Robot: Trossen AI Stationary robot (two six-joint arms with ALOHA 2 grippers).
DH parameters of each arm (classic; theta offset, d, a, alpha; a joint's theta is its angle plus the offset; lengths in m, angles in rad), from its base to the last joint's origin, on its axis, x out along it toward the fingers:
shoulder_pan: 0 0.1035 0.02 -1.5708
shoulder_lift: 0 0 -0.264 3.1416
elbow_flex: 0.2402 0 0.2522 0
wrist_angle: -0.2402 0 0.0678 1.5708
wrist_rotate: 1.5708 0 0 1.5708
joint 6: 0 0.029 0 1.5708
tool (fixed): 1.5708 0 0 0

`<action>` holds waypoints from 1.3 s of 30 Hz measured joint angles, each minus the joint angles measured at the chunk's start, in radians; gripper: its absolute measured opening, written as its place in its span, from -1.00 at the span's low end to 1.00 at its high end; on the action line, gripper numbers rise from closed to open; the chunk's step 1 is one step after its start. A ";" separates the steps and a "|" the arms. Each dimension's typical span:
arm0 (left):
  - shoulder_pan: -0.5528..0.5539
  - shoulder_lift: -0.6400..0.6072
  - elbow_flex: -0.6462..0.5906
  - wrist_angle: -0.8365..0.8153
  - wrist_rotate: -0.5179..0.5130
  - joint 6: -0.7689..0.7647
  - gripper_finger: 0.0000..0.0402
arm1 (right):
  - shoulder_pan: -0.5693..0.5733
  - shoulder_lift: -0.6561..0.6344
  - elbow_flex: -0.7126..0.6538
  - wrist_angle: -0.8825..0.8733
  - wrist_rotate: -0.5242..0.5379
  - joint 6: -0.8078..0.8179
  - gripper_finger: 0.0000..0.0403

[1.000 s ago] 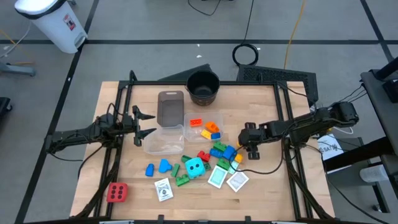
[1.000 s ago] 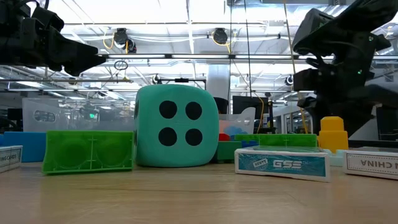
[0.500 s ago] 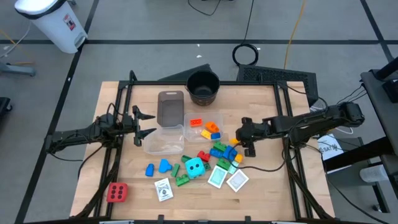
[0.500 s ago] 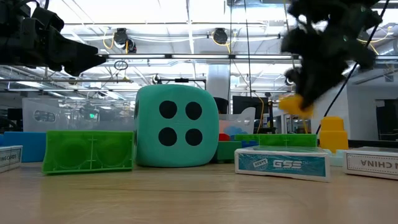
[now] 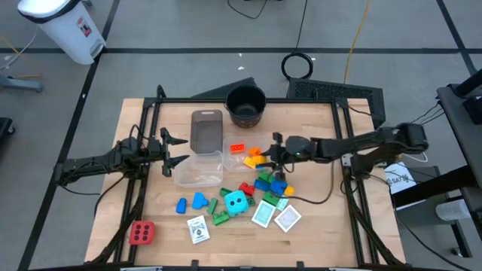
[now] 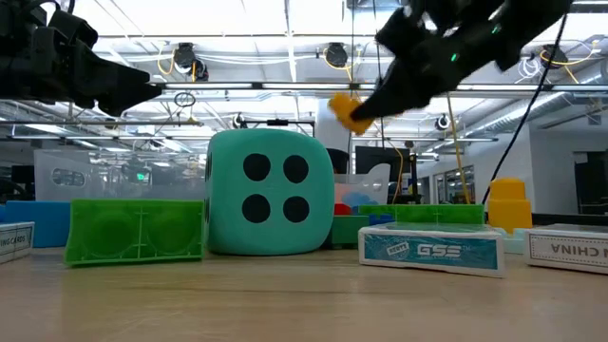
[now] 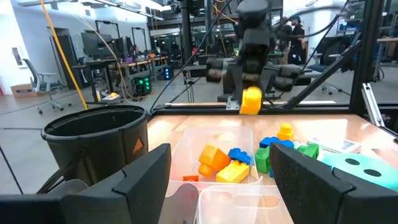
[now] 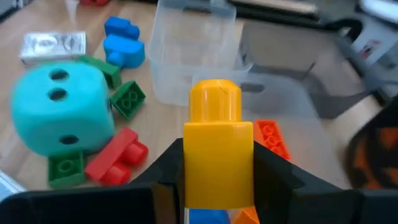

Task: Pick & Place Toys
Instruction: Put the yellow game piece into the right transparent bin

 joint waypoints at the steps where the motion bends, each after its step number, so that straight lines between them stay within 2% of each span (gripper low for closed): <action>1: 0.000 0.000 0.000 0.000 0.000 0.000 0.36 | -0.012 0.036 0.000 0.036 -0.016 0.000 -0.48; 6: 0.000 0.000 0.000 0.000 0.000 0.000 0.36 | -0.050 0.186 0.004 0.199 -0.039 0.000 -0.48; 10: 0.000 0.000 0.000 0.000 0.000 0.000 0.36 | -0.059 0.245 0.007 0.284 -0.028 0.001 -0.44; 14: 0.000 0.000 0.000 0.000 0.000 0.000 0.36 | -0.049 0.247 0.007 0.304 0.043 0.028 0.08; 18: 0.000 0.000 0.000 0.000 0.000 0.000 0.36 | -0.030 0.195 0.007 0.260 0.068 0.028 0.60; 22: 0.000 0.000 0.000 0.000 0.000 0.000 0.36 | 0.015 0.095 0.007 0.134 0.067 0.068 0.88; 25: 0.000 0.000 0.000 0.000 0.000 0.000 0.36 | 0.065 0.007 0.008 0.002 0.067 0.127 0.92; 30: 0.000 0.000 0.000 0.000 0.000 0.000 0.36 | 0.170 -0.111 0.008 -0.310 0.066 0.218 0.85; 35: 0.000 0.000 0.000 0.000 0.000 0.000 0.36 | 0.267 -0.147 0.007 -0.593 0.069 0.362 0.77; 39: 0.000 0.000 0.000 0.000 0.000 0.000 0.36 | 0.322 -0.134 0.007 -0.707 0.072 0.509 0.70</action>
